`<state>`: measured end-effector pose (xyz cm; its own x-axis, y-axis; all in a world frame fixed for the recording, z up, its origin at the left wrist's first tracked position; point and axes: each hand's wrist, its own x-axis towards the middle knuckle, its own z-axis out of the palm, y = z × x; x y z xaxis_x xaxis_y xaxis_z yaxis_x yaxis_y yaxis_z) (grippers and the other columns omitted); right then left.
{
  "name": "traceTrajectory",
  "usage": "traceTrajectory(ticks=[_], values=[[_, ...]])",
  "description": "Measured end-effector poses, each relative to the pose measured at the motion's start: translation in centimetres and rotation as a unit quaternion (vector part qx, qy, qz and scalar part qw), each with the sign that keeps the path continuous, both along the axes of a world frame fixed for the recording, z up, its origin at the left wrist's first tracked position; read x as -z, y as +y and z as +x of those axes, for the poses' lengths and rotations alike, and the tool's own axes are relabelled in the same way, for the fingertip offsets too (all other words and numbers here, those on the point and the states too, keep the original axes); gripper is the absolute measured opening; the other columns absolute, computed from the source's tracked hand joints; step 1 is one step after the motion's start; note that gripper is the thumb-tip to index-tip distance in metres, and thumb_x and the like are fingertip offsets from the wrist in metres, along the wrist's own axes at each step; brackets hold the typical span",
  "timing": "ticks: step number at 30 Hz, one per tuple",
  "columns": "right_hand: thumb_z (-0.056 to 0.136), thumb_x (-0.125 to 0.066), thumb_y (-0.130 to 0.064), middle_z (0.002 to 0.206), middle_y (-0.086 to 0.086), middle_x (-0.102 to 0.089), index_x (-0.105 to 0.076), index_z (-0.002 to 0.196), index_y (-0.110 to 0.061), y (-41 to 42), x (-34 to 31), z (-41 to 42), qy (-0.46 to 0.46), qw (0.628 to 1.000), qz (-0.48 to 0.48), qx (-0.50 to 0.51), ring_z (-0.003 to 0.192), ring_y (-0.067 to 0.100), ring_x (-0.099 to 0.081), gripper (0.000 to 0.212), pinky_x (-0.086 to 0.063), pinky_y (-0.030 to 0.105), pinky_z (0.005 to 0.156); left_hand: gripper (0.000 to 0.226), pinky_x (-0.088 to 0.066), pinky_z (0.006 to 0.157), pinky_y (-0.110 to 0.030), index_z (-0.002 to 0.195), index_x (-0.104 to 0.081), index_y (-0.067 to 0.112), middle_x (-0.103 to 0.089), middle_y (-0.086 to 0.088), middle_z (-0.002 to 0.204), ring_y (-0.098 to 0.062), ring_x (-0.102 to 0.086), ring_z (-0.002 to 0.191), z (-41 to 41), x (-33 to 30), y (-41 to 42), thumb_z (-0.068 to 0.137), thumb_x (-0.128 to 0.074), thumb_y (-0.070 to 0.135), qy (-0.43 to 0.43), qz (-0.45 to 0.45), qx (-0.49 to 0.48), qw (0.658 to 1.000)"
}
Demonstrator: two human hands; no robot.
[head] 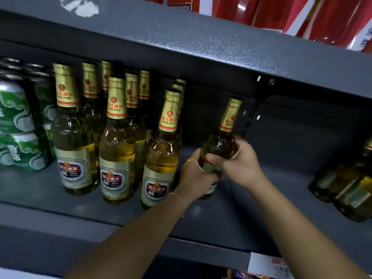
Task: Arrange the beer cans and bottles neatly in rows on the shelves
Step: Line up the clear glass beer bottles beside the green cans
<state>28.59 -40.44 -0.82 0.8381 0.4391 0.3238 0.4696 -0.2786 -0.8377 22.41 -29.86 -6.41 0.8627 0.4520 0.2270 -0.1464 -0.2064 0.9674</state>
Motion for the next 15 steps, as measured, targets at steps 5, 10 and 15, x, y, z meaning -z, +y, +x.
traceTrajectory(ticks=[5,10,15], values=[[0.070,-0.089,-0.025,0.100,-0.011,-0.072,-0.061,0.119,-0.026,1.6,0.3,1.5,-0.035,0.999,-0.016,0.030,0.095,0.005,-0.068,0.057,-0.056,0.027,0.085,0.063,-0.042,0.073,-0.003,0.115,-0.039,0.048,-0.053,0.029,0.094,0.006,-0.053,0.091,1.2,-0.1,0.2,0.077,-0.078,0.016,0.008,-0.010,-0.025,1.000],[0.075,-0.086,-0.031,0.100,-0.014,-0.068,-0.058,0.119,-0.028,2.8,0.1,2.8,-0.045,0.998,-0.035,0.037,0.091,0.000,-0.064,0.052,-0.049,0.014,0.070,0.060,-0.052,0.089,-0.021,0.129,-0.048,0.027,-0.059,0.007,0.115,-0.009,-0.059,0.105,2.0,2.1,0.0,0.077,-0.077,0.020,0.066,0.035,-0.069,0.995],[0.074,-0.086,-0.038,0.114,-0.011,-0.064,-0.055,0.128,-0.026,3.7,-0.1,4.0,-0.057,0.995,-0.053,0.058,0.102,0.009,-0.061,0.064,-0.046,0.022,0.080,0.045,-0.039,0.093,-0.020,0.122,-0.049,0.018,-0.055,-0.001,0.122,-0.018,-0.053,0.116,1.9,3.6,-0.1,0.081,-0.067,0.017,0.126,0.093,-0.067,0.985]])
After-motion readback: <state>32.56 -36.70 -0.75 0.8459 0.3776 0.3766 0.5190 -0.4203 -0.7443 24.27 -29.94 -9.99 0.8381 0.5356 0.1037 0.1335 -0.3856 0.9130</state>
